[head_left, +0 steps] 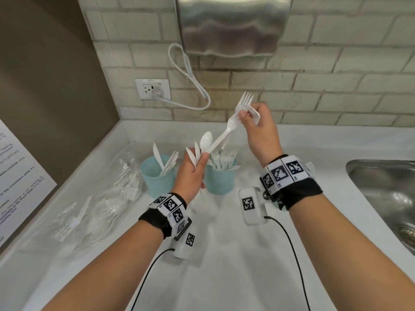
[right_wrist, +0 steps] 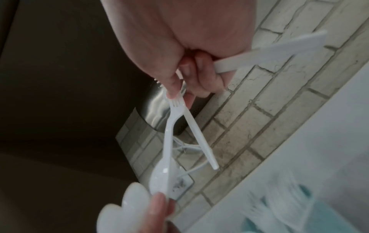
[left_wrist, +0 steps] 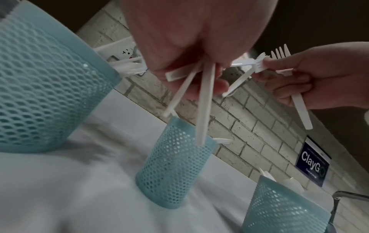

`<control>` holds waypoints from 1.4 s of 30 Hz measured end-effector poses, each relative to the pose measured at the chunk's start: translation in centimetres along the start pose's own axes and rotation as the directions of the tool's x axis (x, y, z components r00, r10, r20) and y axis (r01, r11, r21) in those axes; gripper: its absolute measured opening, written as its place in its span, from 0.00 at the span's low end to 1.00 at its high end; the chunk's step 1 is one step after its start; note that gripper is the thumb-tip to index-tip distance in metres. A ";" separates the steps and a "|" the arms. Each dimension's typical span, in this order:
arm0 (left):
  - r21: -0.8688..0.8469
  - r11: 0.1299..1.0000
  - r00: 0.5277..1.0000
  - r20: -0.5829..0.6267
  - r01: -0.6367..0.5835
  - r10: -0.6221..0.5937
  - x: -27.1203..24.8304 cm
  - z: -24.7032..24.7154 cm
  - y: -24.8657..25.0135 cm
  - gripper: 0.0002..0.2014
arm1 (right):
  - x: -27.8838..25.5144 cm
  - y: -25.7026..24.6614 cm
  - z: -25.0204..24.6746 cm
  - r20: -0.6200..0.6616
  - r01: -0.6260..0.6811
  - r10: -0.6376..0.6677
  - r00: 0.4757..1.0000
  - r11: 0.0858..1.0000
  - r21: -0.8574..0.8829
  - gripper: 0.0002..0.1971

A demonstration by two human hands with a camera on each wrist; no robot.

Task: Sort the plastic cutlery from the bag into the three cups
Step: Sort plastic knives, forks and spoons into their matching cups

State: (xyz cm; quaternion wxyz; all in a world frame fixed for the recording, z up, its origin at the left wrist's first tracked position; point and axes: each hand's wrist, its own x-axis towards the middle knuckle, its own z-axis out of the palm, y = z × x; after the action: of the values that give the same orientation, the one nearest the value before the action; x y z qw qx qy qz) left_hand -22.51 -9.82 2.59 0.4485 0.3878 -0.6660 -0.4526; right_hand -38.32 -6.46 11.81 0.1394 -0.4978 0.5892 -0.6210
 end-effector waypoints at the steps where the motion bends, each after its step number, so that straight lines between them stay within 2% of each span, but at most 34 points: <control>1: 0.023 1.000 1.000 -0.007 -0.002 0.002 0.1 -0.1 -0.2 0.14 | -0.1 0.4 0.1 -0.002 0.008 -0.008 1.000 0.999 -0.037 0.04; 4: 0.041 0.999 0.999 -0.027 0.017 -0.016 0.4 -0.2 -0.7 0.16 | -0.7 2.0 0.8 -0.048 -0.019 0.015 0.999 0.996 -0.090 0.08; 6: 0.046 0.997 0.997 -0.049 0.059 -0.057 0.6 -0.3 -1.2 0.16 | -1.0 2.9 1.1 -0.122 -0.044 0.035 0.992 0.996 -0.074 0.08; 8: 0.063 0.994 0.994 -0.066 0.092 -0.088 0.6 -0.5 -1.6 0.16 | -1.1 3.6 1.2 -0.144 -0.051 0.037 0.989 0.994 -0.099 0.07; 12: 0.051 0.994 0.994 -0.061 0.095 -0.092 0.7 -0.6 -2.0 0.16 | -1.7 5.1 1.9 -0.048 -0.053 0.043 0.998 0.969 -0.242 0.06; 15: 0.013 0.996 0.995 -0.044 0.094 -0.093 0.7 -0.3 -1.8 0.19 | -2.4 6.7 2.5 0.065 -0.101 0.131 0.989 0.934 -0.344 0.08; 17: -0.010 0.996 0.996 -0.025 0.088 -0.088 0.5 0.0 -1.5 0.17 | -2.6 7.6 2.7 0.178 -0.152 0.249 0.952 0.889 -0.433 0.15; 19: -0.020 0.997 0.997 -0.015 0.081 -0.081 0.5 0.1 -1.3 0.14 | -2.6 7.6 2.6 0.212 -0.185 0.311 0.927 0.866 -0.464 0.26; 20: -0.016 0.997 0.997 -0.014 0.076 -0.076 0.6 0.2 -1.2 0.13 | -2.5 7.1 2.5 0.183 -0.194 0.302 0.936 0.873 -0.448 0.28; 23: -0.001 0.999 0.999 -0.011 0.044 -0.044 0.6 0.3 -1.0 0.11 | -1.9 5.2 2.2 0.059 -0.188 0.210 0.976 0.947 -0.262 0.17; 25: 0.012 1.000 1.000 -0.004 0.027 -0.027 0.5 0.4 -0.9 0.11 | -1.4 4.3 2.0 -0.021 -0.096 0.094 0.995 0.976 -0.194 0.16; 27: 0.025 1.000 1.000 -0.002 0.019 -0.019 0.4 0.5 -0.7 0.10 | -1.1 3.5 2.0 -0.096 0.031 -0.056 0.994 0.970 -0.241 0.16; 29: 0.041 0.999 1.000 -0.001 0.018 -0.018 0.3 0.5 -0.8 0.10 | -0.9 3.3 2.3 -0.121 0.101 -0.118 0.986 0.985 -0.136 0.12; 32: 0.065 0.998 1.000 0.009 0.014 -0.015 0.3 0.6 -1.2 0.09 | -0.9 4.3 3.1 -0.085 0.064 -0.065 0.994 0.998 -0.021 0.09; 35: 0.057 0.998 0.999 0.010 0.030 -0.030 0.2 0.9 -1.3 0.10 | -1.2 6.0 3.2 0.056 -0.054 0.063 0.996 0.989 -0.138 0.10; 38: 0.068 0.997 0.999 0.020 0.032 -0.034 0.1 1.1 -1.1 0.10 | -1.6 6.4 2.7 0.166 -0.194 0.239 0.957 0.949 -0.248 0.23; 40: 0.078 0.997 1.000 0.018 0.004 -0.005 0.0 1.2 -0.9 0.09 | -2.0 5.9 2.2 0.150 -0.232 0.267 0.952 0.949 -0.214 0.30; 42: 0.113 0.993 1.000 0.005 -0.026 0.025 0.3 1.4 -0.9 0.08 | -2.4 4.8 2.0 0.171 -0.215 0.239 0.956 0.965 -0.150 0.31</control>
State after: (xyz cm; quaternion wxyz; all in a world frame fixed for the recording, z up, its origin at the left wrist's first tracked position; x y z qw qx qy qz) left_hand -23.88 -10.04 1.51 0.4304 0.4030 -0.6963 -0.4093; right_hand -37.66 -7.06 6.12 0.2321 -0.4909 0.6660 -0.5114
